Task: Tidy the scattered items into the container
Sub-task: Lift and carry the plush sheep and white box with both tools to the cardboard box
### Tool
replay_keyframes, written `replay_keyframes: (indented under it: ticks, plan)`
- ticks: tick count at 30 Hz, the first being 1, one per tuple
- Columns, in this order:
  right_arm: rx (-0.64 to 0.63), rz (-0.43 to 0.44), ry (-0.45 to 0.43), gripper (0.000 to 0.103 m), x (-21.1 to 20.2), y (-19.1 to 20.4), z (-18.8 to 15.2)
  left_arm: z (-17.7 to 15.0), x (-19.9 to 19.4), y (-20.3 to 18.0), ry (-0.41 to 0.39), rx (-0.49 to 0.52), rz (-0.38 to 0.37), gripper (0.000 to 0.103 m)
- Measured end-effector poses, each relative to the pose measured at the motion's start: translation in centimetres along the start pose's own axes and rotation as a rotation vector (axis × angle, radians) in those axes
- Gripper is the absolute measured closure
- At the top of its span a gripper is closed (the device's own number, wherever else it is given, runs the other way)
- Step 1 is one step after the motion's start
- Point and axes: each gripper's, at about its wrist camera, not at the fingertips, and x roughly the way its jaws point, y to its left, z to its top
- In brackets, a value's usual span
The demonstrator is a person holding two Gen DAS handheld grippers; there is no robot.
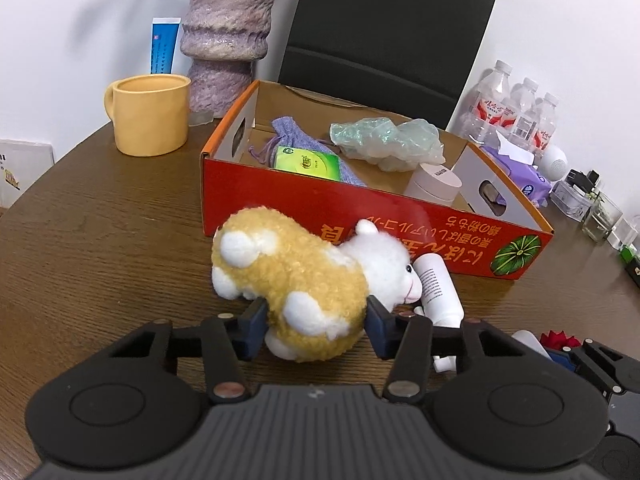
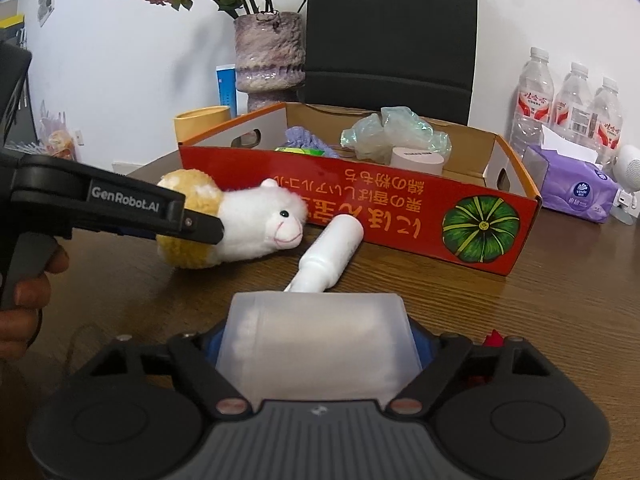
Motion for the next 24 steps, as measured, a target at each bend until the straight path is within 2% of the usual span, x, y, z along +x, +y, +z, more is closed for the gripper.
replay_keyframes:
  ticks: [8,17,24]
  plan:
    - [-0.023,-0.001,-0.024,0.022,-0.8,0.4,0.0,-0.5,-1.2,0.7,0.003,-0.021,-0.016,0.054]
    - [-0.012,-0.019,-0.046,0.022,-2.9,1.0,-0.3,-2.2,-4.8,1.3,-0.034,-0.043,-0.050,0.055]
    - [0.060,-0.044,-0.049,0.022,-5.2,1.1,-0.6,-4.1,-8.3,1.4,-0.067,-0.053,-0.052,0.055]
